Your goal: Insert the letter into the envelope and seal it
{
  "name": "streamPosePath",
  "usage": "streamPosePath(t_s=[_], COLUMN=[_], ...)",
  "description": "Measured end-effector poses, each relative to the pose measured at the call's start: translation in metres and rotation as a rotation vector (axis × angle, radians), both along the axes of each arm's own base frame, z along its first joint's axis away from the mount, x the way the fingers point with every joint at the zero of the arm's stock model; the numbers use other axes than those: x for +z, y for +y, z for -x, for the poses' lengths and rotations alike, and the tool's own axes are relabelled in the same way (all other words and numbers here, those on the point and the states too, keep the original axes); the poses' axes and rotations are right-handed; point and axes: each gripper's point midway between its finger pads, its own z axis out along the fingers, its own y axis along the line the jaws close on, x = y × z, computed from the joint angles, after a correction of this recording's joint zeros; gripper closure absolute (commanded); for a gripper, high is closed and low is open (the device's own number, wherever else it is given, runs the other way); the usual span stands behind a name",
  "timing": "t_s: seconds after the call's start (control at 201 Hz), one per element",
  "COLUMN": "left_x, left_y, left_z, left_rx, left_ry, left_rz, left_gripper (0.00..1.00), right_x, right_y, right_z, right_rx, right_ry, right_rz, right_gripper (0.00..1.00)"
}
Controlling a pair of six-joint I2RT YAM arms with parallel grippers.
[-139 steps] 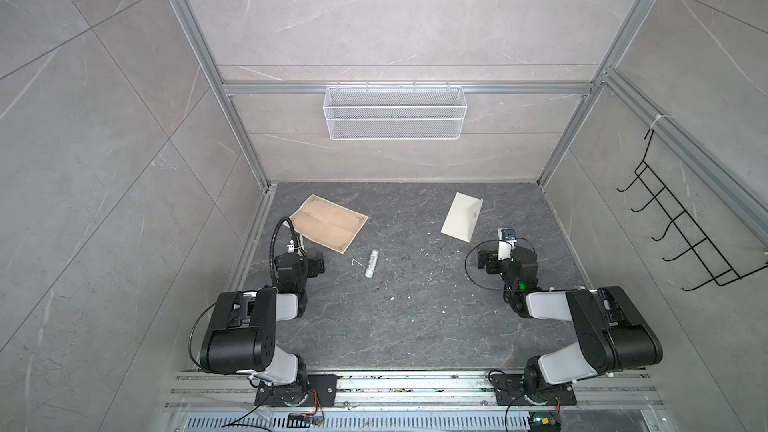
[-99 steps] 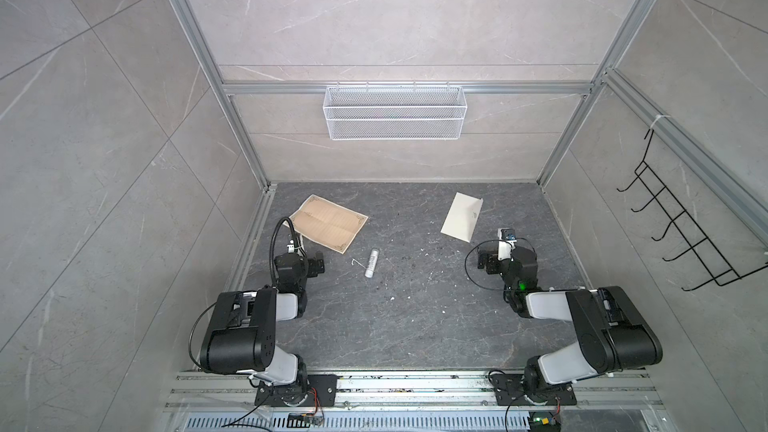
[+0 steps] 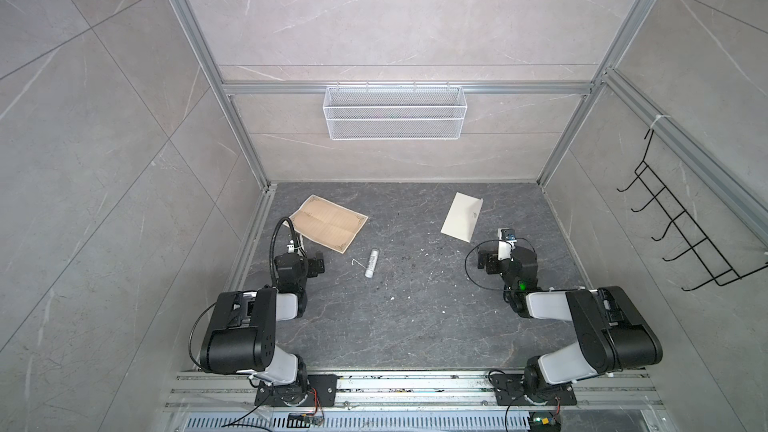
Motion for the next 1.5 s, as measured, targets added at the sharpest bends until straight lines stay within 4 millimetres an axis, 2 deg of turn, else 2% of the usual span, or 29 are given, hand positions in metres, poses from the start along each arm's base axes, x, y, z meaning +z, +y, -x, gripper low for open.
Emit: streamPosePath(t_s=[0.618, 0.717, 0.812, 0.996, 1.106, 1.195, 1.305, 1.389, 1.499], left_x=[0.000, 0.008, 0.037, 0.132, 0.161, 0.169, 0.169, 0.159, 0.136], left_y=[0.001, 0.005, 0.013, 0.022, 0.020, 0.014, 0.001, -0.008, -0.018], left_z=[0.000, 0.006, 0.019, 0.050, 0.067, 0.074, 0.076, 0.076, 0.073], left_rx=[0.005, 0.035, 0.100, 0.207, 0.228, 0.223, 0.194, 0.183, 0.188], left_ry=[0.000, -0.004, -0.033, -0.226, -0.269, -0.253, -0.202, -0.145, -0.050], left_rz=[-0.001, 0.000, 0.024, 0.162, 0.268, 0.345, 0.445, 0.525, 0.627], left_gripper=[0.00, 0.00, 0.00, 0.00, 0.00, 0.00, 0.00, 0.00, 0.00], right_x=[0.000, 0.002, 0.024, 0.102, 0.136, 0.152, 0.159, 0.162, 0.163], right_y=[0.000, -0.003, -0.008, -0.010, -0.004, 0.004, 0.014, 0.023, 0.033], right_z=[0.000, 0.003, 0.009, 0.024, 0.029, 0.033, 0.039, 0.044, 0.051], right_rx=[0.002, -0.016, -0.043, -0.067, -0.039, -0.004, 0.035, 0.074, 0.121], right_ry=[-0.001, 0.012, -0.014, -0.150, -0.179, -0.171, -0.136, -0.097, -0.064], right_rz=[-0.001, 0.004, 0.000, -0.081, -0.145, -0.204, -0.269, -0.319, -0.373], right_gripper=[0.01, 0.01, 0.01, 0.01, 0.01, 0.01, 0.01, 0.01, 0.01])
